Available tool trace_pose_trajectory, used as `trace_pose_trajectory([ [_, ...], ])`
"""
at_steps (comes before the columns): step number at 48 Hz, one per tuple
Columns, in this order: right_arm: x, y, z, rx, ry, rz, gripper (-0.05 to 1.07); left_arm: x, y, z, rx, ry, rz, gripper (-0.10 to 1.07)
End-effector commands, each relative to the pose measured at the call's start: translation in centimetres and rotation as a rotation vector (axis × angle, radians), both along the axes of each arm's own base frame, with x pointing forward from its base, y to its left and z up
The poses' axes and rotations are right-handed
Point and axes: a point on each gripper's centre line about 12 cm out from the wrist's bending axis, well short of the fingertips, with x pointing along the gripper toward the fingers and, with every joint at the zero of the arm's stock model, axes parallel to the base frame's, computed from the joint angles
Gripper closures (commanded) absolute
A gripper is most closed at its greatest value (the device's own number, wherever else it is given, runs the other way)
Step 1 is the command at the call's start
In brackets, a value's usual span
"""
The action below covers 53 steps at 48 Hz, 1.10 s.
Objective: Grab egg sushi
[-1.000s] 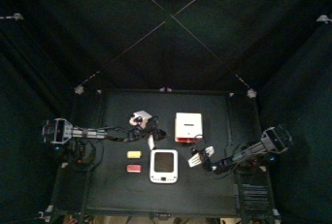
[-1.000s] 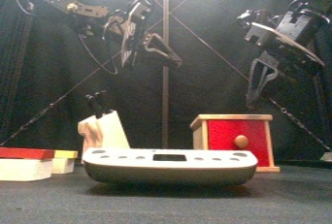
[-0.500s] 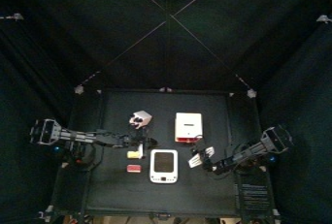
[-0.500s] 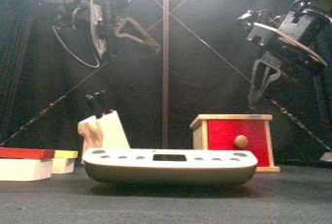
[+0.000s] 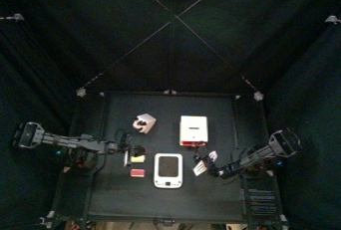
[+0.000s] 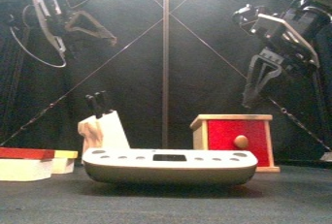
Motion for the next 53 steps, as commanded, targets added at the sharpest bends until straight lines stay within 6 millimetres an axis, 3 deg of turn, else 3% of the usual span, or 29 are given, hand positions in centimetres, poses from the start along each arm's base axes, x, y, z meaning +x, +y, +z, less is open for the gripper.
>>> trace_pose_trajectory([
  [1,0.9,-0.1,1.7,-0.054,-0.074,0.094,0.81,-0.2,-1.0,-0.1,0.028,-0.004,-0.051,1.00],
  [12,2.3,0.1,2.9,-0.175,-0.139,0.272,0.81,-0.6,-2.0,-0.7,0.039,0.016,-0.096,1.00],
  [22,3.3,-0.3,3.7,-0.255,-0.165,0.310,0.81,-1.1,-1.9,-1.5,0.041,0.045,-0.098,0.96],
  [30,3.5,-0.5,3.6,-0.233,-0.161,0.306,0.81,-1.9,-1.8,-2.7,0.044,0.104,-0.103,0.79],
  [42,3.8,0.7,3.2,-0.061,-0.152,0.294,0.80,-2.6,-1.7,-4.0,0.049,0.153,-0.106,0.46],
  [53,4.7,0.9,2.2,-0.039,-0.123,0.276,0.80,-3.4,-1.5,-5.2,0.066,0.186,-0.110,0.33],
])
